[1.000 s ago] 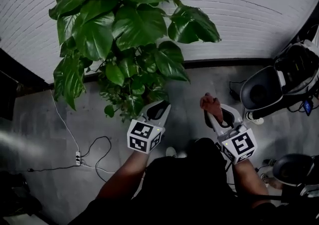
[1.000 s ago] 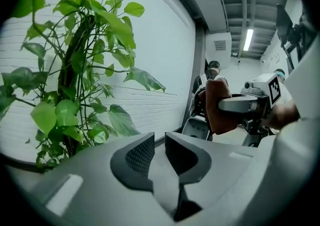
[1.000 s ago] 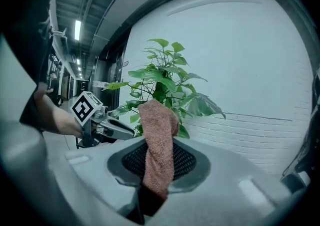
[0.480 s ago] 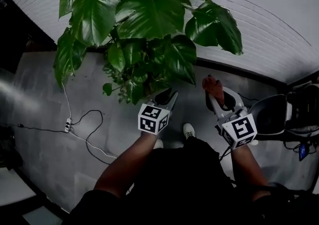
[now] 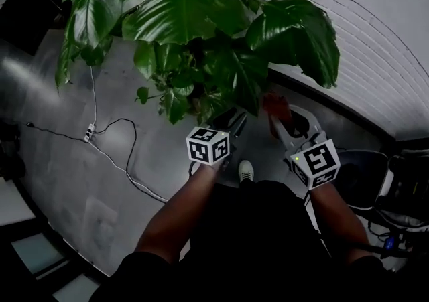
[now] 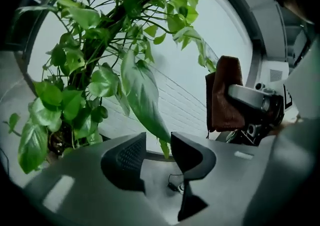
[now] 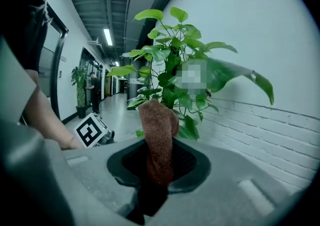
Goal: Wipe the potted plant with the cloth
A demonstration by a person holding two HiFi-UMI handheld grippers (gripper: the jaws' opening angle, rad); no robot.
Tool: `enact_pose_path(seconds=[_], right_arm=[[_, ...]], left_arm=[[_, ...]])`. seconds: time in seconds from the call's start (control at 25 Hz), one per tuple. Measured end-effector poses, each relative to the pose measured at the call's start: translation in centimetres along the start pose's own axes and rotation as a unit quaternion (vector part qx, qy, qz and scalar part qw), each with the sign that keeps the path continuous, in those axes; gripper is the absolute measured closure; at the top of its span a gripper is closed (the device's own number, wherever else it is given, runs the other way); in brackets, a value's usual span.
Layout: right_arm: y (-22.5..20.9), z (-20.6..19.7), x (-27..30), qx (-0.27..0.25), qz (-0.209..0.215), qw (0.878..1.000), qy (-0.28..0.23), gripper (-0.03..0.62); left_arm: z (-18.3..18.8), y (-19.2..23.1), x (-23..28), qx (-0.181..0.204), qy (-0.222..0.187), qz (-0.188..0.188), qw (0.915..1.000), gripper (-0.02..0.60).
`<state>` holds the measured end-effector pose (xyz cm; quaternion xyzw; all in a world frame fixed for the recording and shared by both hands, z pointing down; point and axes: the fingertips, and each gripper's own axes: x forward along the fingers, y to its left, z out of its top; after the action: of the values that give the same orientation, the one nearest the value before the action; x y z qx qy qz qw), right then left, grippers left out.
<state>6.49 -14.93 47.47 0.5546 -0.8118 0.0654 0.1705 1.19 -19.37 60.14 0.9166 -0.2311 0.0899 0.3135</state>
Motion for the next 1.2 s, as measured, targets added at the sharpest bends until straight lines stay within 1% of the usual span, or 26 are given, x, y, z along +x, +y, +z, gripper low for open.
enact_pose_path(seconds=[0.08,0.2,0.28,0.36,0.44,0.48,0.6,0.68,0.8,0.88,0.96,1.04,1.12,1.2], right_arm=[[-0.1,-0.2,0.4,-0.009,0.018,1.0,0.001,0.525],[0.1,-0.2,0.8,-0.025,0.039,0.999,-0.001,0.526],[0.5,0.1,0.8,-0.036,0.054,0.998,-0.003,0.525],[0.7,0.3,1.0,-0.047,0.066,0.997,-0.005,0.526],[0.8,0.4,1.2,-0.055,0.073,0.996,-0.006,0.525],[0.8,0.5,1.3,-0.057,0.074,0.996,-0.007,0.525],[1.1,0.8,2.2,-0.063,0.083,0.995,-0.009,0.525],[1.7,1.1,3.2,-0.077,0.093,0.993,-0.008,0.525],[3.2,2.4,5.4,-0.13,0.108,0.986,-0.011,0.525],[4.2,3.1,7.5,-0.179,0.111,0.977,-0.017,0.526],[4.9,3.6,9.7,-0.232,0.109,0.966,-0.02,0.525],[5.4,4.1,11.7,-0.269,0.105,0.957,-0.023,0.525],[5.5,4.9,13.3,-0.29,0.097,0.952,-0.025,0.525],[5.4,5.6,14.7,-0.303,0.085,0.949,-0.022,0.525]], left_arm=[[-0.3,-0.1,1.0,-0.034,-0.012,-0.006,0.9993,0.405],[-0.9,-0.3,2.5,-0.093,-0.028,-0.026,0.9949,0.363],[-1.0,-0.5,3.5,-0.106,-0.037,-0.032,0.9931,0.359],[-0.8,-0.8,4.2,-0.094,-0.041,-0.028,0.9943,0.363],[-0.6,-1.1,4.2,-0.072,-0.039,-0.021,0.9964,0.486],[-0.5,-1.4,4.0,-0.065,-0.038,-0.022,0.9969,0.562],[-0.2,-1.6,2.4,-0.065,-0.039,-0.024,0.9968,0.563],[0.0,-1.2,0.8,-0.071,-0.037,-0.02,0.9966,0.563],[0.2,-0.7,-1.8,-0.082,-0.027,-0.017,0.9961,0.563],[0.6,-0.6,-3.3,-0.085,-0.026,-0.016,0.9959,0.563],[1.1,-0.4,-4.4,-0.075,-0.024,-0.006,0.9969,0.563],[1.3,-0.3,-5.5,-0.062,-0.02,0.007,0.9979,0.563],[1.6,-0.2,-6.5,-0.048,-0.018,0.021,0.9985,0.563],[1.8,-0.1,-7.2,-0.028,-0.012,0.032,0.999,0.563]])
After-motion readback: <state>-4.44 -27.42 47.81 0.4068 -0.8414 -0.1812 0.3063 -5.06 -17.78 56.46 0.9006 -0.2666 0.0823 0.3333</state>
